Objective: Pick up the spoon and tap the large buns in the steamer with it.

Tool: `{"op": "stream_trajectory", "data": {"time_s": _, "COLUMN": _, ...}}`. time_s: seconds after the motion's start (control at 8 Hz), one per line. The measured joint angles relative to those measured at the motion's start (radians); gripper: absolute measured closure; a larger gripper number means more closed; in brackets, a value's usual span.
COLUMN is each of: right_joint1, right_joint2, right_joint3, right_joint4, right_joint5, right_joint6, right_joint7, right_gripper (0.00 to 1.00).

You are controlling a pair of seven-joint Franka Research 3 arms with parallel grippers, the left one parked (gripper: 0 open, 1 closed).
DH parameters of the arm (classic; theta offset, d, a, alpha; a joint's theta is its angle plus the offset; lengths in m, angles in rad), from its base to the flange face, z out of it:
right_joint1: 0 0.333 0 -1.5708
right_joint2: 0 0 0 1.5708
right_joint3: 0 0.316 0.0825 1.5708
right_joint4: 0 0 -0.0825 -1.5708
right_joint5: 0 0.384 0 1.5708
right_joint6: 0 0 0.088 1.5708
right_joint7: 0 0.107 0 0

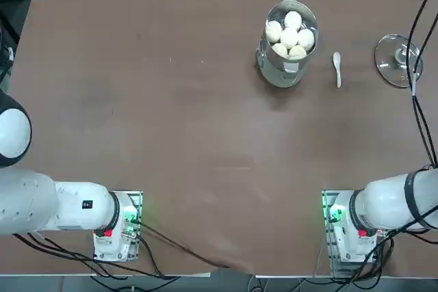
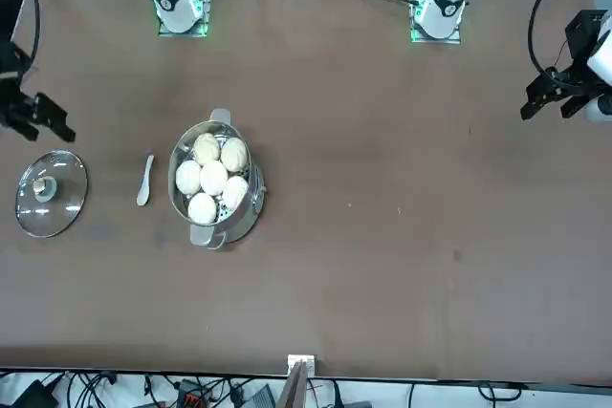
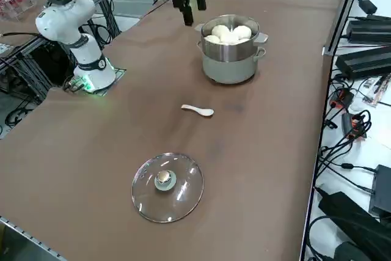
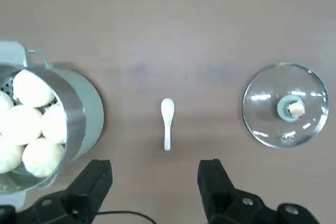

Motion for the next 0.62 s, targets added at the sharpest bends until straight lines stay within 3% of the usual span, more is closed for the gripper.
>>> {"op": "stream_trajectory", "data": {"time_s": 0.25, "right_joint1": 0.024, "right_joint2": -0.045, "right_joint3": 0.001, "right_joint4": 0.000, "right_joint5": -0.014, "right_joint6": -0.104, "right_joint7": 0.020, "right_gripper": 0.00}}
{"op": "stream_trajectory", "data": {"time_s": 0.62, "right_joint1": 0.022, "right_joint2": -0.081, "right_joint3": -0.002, "right_joint4": 0.008, "right_joint5": -0.015, "right_joint6": -0.153, "right_joint7": 0.021, "right_gripper": 0.00}}
